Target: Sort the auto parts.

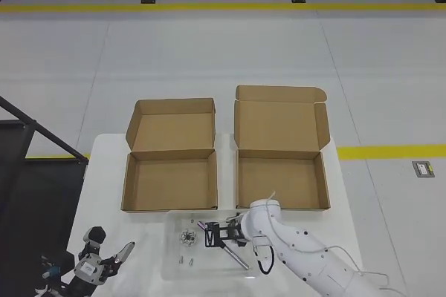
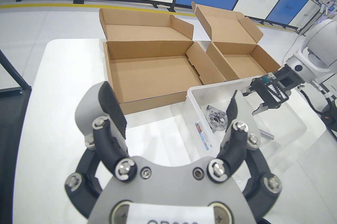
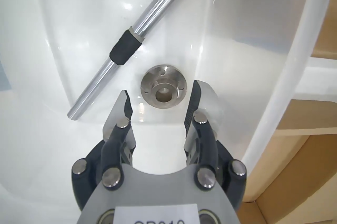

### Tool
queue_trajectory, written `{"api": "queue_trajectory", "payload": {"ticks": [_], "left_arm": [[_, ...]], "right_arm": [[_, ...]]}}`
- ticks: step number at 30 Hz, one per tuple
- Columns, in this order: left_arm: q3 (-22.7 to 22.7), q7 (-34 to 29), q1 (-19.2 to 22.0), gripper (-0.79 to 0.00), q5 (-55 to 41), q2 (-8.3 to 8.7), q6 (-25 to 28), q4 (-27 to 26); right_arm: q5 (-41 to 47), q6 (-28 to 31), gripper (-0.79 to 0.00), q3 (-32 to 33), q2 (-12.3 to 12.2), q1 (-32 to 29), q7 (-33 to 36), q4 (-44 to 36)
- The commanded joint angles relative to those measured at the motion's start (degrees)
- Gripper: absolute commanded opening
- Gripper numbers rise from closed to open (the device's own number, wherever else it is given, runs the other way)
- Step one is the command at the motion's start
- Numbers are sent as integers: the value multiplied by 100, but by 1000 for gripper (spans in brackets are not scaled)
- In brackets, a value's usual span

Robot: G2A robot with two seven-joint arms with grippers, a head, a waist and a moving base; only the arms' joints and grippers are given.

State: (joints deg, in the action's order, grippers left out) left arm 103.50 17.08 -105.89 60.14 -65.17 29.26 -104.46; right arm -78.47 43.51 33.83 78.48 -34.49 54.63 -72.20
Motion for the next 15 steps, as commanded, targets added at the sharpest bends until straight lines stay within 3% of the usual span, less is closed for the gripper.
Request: {"api": "queue_trajectory", "payload": {"ticks": [1, 5, 6, 13, 15], "left_arm": [[0, 0, 0, 0, 0, 0, 0, 0], [0, 0, 0, 0, 0, 0, 0, 0], [0, 0, 0, 0, 0, 0, 0, 0], [0, 0, 0, 0, 0, 0, 0, 0], [0, 0, 0, 0, 0, 0, 0, 0]], "right_arm": [[-32, -48, -336, -45, 34, 32, -20, 85], [-32, -100, -372, -115, 106, 106, -30, 283], [-40, -120, -348, -133, 123, 121, -17, 319], [-67, -185, -536, -188, 210, 195, 9, 525], [-80, -193, -680, -195, 226, 200, 14, 560]]}}
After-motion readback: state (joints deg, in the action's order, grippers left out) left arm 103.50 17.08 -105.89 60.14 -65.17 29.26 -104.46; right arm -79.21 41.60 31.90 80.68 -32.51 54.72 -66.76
